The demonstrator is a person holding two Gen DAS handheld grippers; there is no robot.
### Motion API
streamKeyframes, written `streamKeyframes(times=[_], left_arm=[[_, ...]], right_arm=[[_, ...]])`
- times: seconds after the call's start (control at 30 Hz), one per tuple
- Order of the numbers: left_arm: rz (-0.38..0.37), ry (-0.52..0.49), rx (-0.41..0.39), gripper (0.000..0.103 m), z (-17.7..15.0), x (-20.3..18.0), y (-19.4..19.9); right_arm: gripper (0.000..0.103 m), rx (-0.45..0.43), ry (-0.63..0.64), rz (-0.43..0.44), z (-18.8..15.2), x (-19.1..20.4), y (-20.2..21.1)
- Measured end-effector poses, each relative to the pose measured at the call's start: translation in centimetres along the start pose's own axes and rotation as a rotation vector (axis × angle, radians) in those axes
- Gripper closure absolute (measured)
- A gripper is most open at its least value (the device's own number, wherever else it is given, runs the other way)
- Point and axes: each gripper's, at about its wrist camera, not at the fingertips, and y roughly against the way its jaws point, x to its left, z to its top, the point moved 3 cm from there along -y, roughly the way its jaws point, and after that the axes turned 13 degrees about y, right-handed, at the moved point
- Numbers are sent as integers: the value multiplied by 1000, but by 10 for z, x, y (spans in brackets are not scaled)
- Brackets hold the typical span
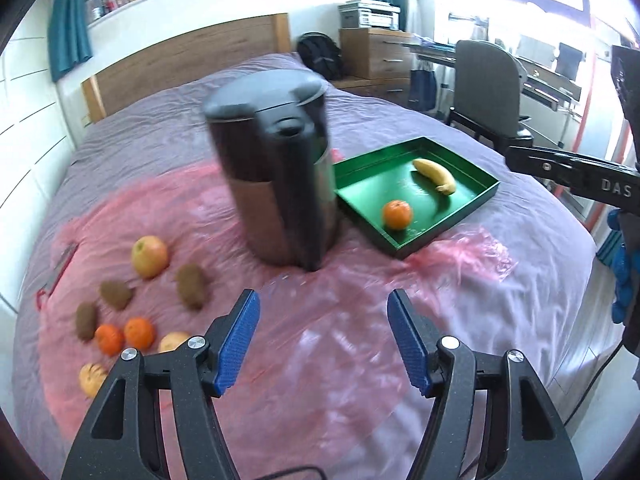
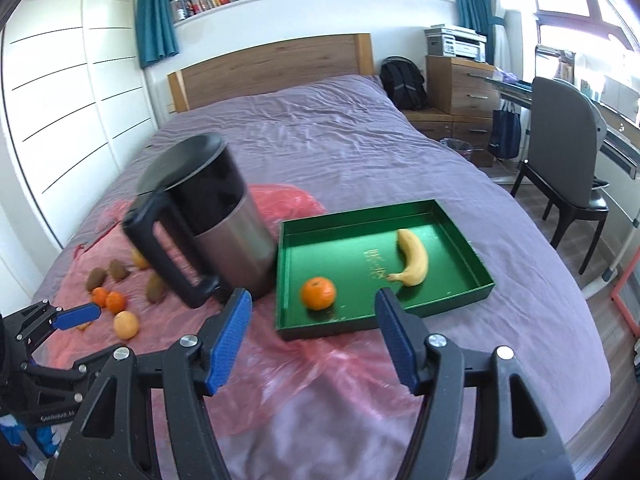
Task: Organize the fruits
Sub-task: 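Withdraw both tools from the tray back over the remaining fruits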
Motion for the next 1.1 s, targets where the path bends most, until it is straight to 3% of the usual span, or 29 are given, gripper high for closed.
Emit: streamKeyframes(times=[0.4, 0.5, 0.57, 0.9, 1.1], left_arm=[[91, 131, -23, 40, -50, 83, 57], [116, 171, -34, 28, -62, 106, 68], [137, 197, -40, 28, -72, 123, 75], [234, 354, -32, 28, -114, 220, 86], [257, 487, -21, 28, -135, 278, 84]], right_arm=[[21, -8, 58, 98, -11, 80, 33], [21, -6, 78, 126, -9, 101, 36], [21, -2, 94, 150, -9, 118, 36], [21, 43, 192, 273, -3, 213, 18], [21, 82, 231, 311, 3, 250, -1]])
